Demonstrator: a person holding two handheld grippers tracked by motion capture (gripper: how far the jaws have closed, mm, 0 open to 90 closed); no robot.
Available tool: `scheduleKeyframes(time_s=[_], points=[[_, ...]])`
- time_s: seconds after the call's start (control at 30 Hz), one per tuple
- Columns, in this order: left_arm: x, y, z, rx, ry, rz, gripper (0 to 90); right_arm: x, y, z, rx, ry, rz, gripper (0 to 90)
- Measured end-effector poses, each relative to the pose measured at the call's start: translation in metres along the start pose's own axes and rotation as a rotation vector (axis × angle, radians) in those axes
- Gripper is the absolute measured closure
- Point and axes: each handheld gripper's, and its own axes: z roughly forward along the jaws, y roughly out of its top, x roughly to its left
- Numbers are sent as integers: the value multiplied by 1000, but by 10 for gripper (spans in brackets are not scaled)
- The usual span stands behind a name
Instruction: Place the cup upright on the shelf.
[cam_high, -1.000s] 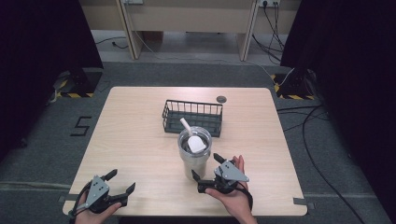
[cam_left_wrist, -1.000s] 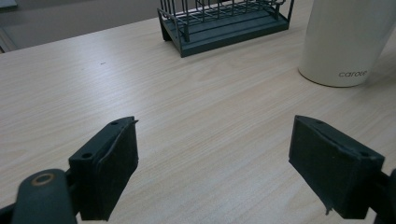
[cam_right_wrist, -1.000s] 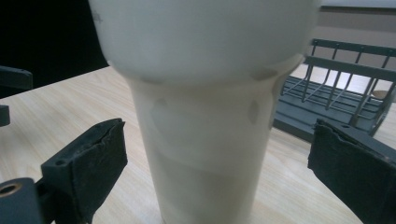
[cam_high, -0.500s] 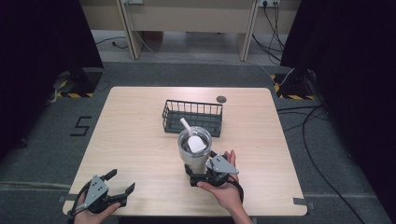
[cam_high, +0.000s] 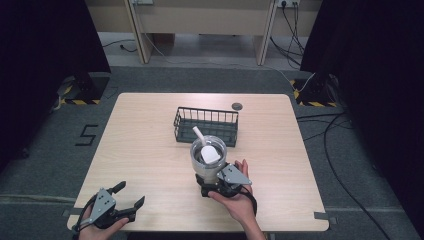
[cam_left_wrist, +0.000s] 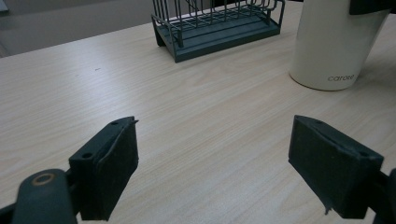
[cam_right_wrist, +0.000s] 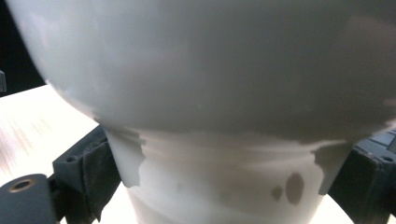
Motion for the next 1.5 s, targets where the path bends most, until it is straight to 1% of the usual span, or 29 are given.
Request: scheduleKeyframes(time_s=[0.13,0.2,0.33,0.5,0.6,0.73,0.93,1.1,1.17,1.5], points=[[0,0,-1,-3,-3,2,152,1,-2,0,-15,-7,-13,99],[0,0,-1,-2,-3,1,153,1,-1,-1,-10,-4,-7,99],[0,-1,0,-1,-4,-4,153,2,-2,-1,-22,-15,-6,100],[0,-1,1,3,-6,-4,154,1,-1,-1,-14,-13,5,100],[0,-2,1,4,-7,-5,154,1,-1,0,-21,-24,16,100],[0,-2,1,2,-5,-8,154,-1,1,0,-15,-37,12,100],[0,-2,1,1,-5,-10,154,-6,8,-1,-27,-62,23,100],[0,-1,0,0,-4,-9,154,-11,16,-2,-25,-75,19,101],[0,-1,0,0,-3,-12,154,-12,19,-3,-23,-82,30,101],[0,-1,1,-3,-8,-13,160,-21,31,-6,-21,-112,30,102]])
